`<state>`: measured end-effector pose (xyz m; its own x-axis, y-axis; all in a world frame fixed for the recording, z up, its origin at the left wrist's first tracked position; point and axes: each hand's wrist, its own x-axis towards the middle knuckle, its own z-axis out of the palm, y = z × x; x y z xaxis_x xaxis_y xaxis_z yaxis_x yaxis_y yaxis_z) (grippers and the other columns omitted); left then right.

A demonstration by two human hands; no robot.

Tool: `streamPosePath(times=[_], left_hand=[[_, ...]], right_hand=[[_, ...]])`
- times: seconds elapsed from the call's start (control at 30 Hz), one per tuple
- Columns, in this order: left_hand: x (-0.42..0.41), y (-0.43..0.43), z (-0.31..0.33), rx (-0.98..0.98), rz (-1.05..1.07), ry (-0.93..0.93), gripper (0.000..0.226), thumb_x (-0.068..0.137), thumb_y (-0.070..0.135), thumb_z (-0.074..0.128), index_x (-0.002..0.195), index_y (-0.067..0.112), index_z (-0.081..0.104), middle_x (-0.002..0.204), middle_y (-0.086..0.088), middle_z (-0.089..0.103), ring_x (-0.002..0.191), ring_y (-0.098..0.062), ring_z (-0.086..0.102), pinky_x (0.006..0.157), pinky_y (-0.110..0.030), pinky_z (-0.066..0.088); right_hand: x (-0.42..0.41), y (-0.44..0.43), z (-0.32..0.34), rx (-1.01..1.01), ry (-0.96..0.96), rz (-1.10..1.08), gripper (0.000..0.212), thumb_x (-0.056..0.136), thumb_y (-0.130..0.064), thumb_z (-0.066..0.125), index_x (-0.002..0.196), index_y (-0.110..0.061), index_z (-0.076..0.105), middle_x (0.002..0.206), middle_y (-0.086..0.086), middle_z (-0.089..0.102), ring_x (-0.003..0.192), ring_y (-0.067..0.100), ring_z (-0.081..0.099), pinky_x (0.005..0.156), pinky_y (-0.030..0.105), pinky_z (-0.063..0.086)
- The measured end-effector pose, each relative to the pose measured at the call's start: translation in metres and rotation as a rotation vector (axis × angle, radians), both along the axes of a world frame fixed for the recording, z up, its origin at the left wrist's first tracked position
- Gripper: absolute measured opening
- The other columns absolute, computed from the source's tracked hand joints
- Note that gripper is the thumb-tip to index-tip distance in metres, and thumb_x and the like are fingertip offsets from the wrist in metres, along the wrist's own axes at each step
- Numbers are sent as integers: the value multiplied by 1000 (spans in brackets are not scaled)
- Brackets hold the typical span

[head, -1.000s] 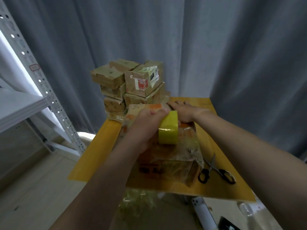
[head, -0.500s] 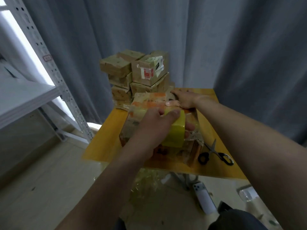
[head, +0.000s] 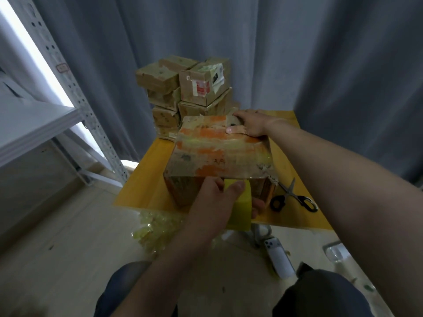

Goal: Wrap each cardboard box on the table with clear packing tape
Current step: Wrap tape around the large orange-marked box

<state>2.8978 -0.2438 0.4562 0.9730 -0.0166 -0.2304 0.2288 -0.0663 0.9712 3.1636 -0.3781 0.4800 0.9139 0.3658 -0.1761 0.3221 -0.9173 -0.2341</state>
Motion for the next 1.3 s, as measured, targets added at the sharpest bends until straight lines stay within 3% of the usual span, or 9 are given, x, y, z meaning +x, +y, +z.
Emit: streamPosePath(times=[0.17,0.33,0.5,0.63,0.8,0.9,1.07,1.2,1.3], left_hand=[[-3,-3,-12,-26,-50,-56,22,107,24,51,105,13,32,85,-11,79,73,-27,77,61,-35,61],[-3,0,-32,42,-10,5,45,87,67,64,85,36,31,94,-24,73,86,-55,67,76,-73,51],[6,0,-36,-89,-31,38,29,106,31,54,97,23,28,89,-18,77,71,-37,73,72,-50,60],[11,2,-37,-161,-57,28,23,109,23,47,100,16,27,94,-19,77,67,-38,72,69,-50,62],[19,-7,-32,-144,-27,18,28,110,22,43,126,1,35,91,-11,79,59,-29,71,53,-32,59],[22,-7,-31,-125,-5,-7,26,109,19,46,131,4,46,94,-13,79,62,-29,72,62,-39,63],[23,-3,-31,50,27,-6,55,100,21,64,150,14,42,150,-6,52,128,-27,57,103,-50,52],[24,1,-27,-92,-35,162,96,59,37,99,143,19,54,131,-7,67,109,-29,70,80,-47,63],[23,-1,-20,-216,-30,213,47,93,14,74,136,14,57,117,-13,73,80,-28,77,58,-37,61]], right_hand=[[2,-1,-3,31,-24,4,92,86,-79,55,159,-27,34,160,16,39,145,42,35,117,50,30],[2,0,-4,44,-53,-4,95,85,-78,57,160,-26,31,162,18,35,147,43,31,119,50,28],[-13,-2,-4,-16,-275,-51,93,80,-85,55,153,-29,41,158,9,35,143,40,32,116,56,31],[-38,10,5,-135,-408,130,65,97,-72,41,132,-23,66,151,11,49,141,34,39,118,50,29],[-102,34,-5,-138,32,62,95,98,-77,5,165,-11,-6,172,6,-17,158,23,-17,129,47,-5],[-140,34,-4,-116,52,77,96,97,-77,3,164,-9,-6,171,9,-19,158,22,-20,129,45,-7],[-199,30,-1,-60,85,83,90,102,-71,10,164,-9,-7,171,7,-20,158,20,-20,126,37,-8],[-196,34,-1,-49,76,29,88,102,-71,8,165,-11,-6,171,6,-19,158,20,-18,127,38,-7],[-169,41,-5,-78,39,-12,90,101,-71,6,165,-9,-1,172,10,-13,159,22,-14,129,42,-5]])
